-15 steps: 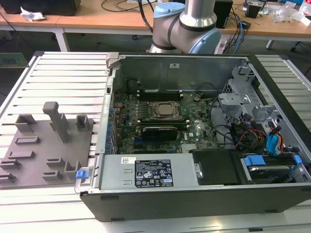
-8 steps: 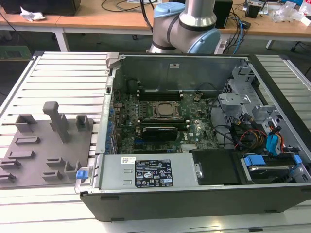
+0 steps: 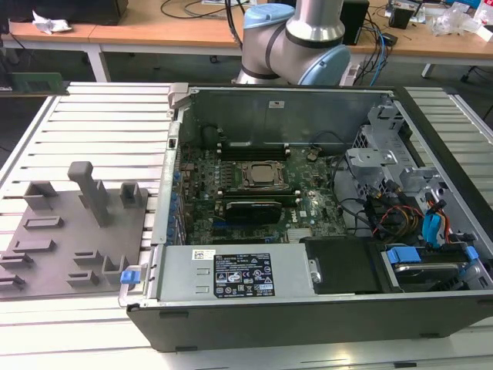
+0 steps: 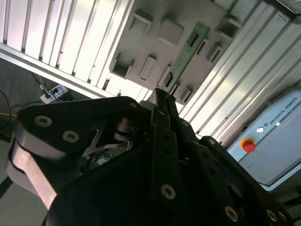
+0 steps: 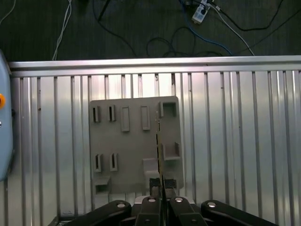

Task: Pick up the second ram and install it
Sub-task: 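Pick up the second ram and move it above second insertion slot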

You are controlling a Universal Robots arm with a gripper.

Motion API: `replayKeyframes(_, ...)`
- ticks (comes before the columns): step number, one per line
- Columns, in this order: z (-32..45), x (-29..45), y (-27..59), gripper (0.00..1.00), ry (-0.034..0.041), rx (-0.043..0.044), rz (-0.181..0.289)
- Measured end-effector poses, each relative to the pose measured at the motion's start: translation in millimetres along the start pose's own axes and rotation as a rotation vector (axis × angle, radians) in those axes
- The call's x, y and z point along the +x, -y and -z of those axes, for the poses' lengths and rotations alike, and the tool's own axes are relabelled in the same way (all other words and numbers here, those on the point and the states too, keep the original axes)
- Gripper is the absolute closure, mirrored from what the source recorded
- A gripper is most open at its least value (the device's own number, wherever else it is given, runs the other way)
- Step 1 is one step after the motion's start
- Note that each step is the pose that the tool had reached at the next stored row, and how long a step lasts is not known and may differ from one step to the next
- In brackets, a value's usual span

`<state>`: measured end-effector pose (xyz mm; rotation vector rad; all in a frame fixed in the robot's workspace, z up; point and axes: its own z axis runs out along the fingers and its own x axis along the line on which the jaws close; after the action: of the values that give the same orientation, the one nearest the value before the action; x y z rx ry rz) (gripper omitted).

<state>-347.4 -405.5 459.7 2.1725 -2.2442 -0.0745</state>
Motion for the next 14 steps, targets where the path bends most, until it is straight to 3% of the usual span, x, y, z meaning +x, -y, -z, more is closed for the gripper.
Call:
replayKeyframes(7,1.4,-1.0,29.1,0.87,-0.0001,-0.0001,0.000)
replayKeyframes(10,2.1,-1.5,46.8,0.87,0.0000,-0.0001,0.000)
replayKeyframes(14,2.7,-1.9,59.0,0.87,-0.0001,-0.0002,0.000)
